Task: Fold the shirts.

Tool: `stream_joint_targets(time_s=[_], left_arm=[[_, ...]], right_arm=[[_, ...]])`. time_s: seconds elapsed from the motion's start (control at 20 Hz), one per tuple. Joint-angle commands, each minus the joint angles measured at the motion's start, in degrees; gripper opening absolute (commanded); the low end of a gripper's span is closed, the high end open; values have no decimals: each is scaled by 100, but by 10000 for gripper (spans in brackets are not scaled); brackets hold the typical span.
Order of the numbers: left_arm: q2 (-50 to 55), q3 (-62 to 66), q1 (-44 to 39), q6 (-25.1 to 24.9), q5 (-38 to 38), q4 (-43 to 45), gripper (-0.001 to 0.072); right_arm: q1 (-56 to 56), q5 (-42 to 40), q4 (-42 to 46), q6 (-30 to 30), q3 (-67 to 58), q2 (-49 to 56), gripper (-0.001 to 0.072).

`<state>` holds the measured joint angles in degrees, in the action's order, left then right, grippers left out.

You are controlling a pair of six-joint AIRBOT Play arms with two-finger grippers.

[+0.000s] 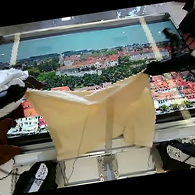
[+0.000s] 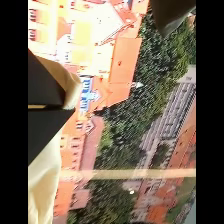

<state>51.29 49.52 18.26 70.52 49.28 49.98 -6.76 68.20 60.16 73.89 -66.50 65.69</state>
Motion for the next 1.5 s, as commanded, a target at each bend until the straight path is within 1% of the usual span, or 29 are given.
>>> stream_joint_targets(time_s=[0.0,0.05,0.15,0.2,0.3,0.35,0.4,0.45,0.5,0.55,0.6,0.65,0.75,0.8,0.85,0.9,0.95,1.0,1.1,1.2,1.25,1.3,1.35,1.4,1.45], left_arm=[[1694,59,-1196,-26,-3005,186,7],[2321,553,-1388,-26,-2994,186,7],[3545,1696,-1698,-11,-2800,181,8],[4061,2238,-1812,155,-2734,184,9],[4671,3003,-1923,442,-2691,184,11],[4758,3209,-1934,448,-2697,184,12],[4728,3362,-1926,448,-2695,184,89],[4616,3458,-1862,450,-2688,181,320],[4389,3504,-1753,450,-2669,184,569],[4096,3508,-1611,448,-2557,186,622],[3713,3508,-1401,448,-2273,188,622],[3314,3508,-1158,448,-1840,190,622],[2461,3493,-533,448,-428,192,606],[2022,3394,-201,450,201,343,578],[1596,3161,90,575,560,603,553],[1097,2734,391,817,822,881,545],[560,2124,691,984,999,1143,544],[39,1434,953,1161,1084,1279,545],[-1005,-114,1493,1569,1353,1303,544],[-1784,-1412,1921,2015,1956,1290,544],[-2017,-1947,2096,2232,2396,1176,544],[-2131,-2365,2199,2229,2664,1080,544],[-2162,-2708,2245,2243,2778,1054,544],[-2114,-2957,2258,2389,2793,1060,544],[-1978,-3141,2256,2424,2850,1047,545]], right_arm=[[4,-2092,-1032,-111,481,1434,12],[4,-2531,-1464,-271,415,1779,12],[2,-3097,-1952,-444,129,2306,13],[2,-3285,-1991,-442,-37,2463,14],[2,-3659,-1987,-439,-348,2577,19],[-7,-3781,-1985,-439,-542,2564,101],[-39,-3783,-1985,-437,-802,2562,299],[-81,-3672,-1978,-435,-1154,2557,426],[-155,-3386,-1974,-435,-1543,2546,428],[-269,-2964,-1878,-437,-1961,2511,428],[-435,-2393,-1637,-435,-2422,2435,426],[-647,-1637,-1270,-413,-2889,2339,423],[-1150,63,-225,-103,-3641,2079,423],[-1419,767,295,-39,-3803,1897,423],[-1720,1362,697,-46,-3818,1676,422],[-2013,1851,911,-136,-3801,1513,422],[-2350,2168,887,-247,-3646,1338,420],[-2712,2103,616,-269,-3322,1137,383],[-3311,2015,179,-442,-2280,741,377],[-3694,2009,92,-479,-981,492,378],[-3788,2013,81,-479,-446,474,378],[-3838,1954,46,-481,17,496,378],[-3836,1851,-42,-586,404,527,378],[-3827,1731,-114,-776,669,557,378],[-3818,1606,-210,-887,846,590,378]])
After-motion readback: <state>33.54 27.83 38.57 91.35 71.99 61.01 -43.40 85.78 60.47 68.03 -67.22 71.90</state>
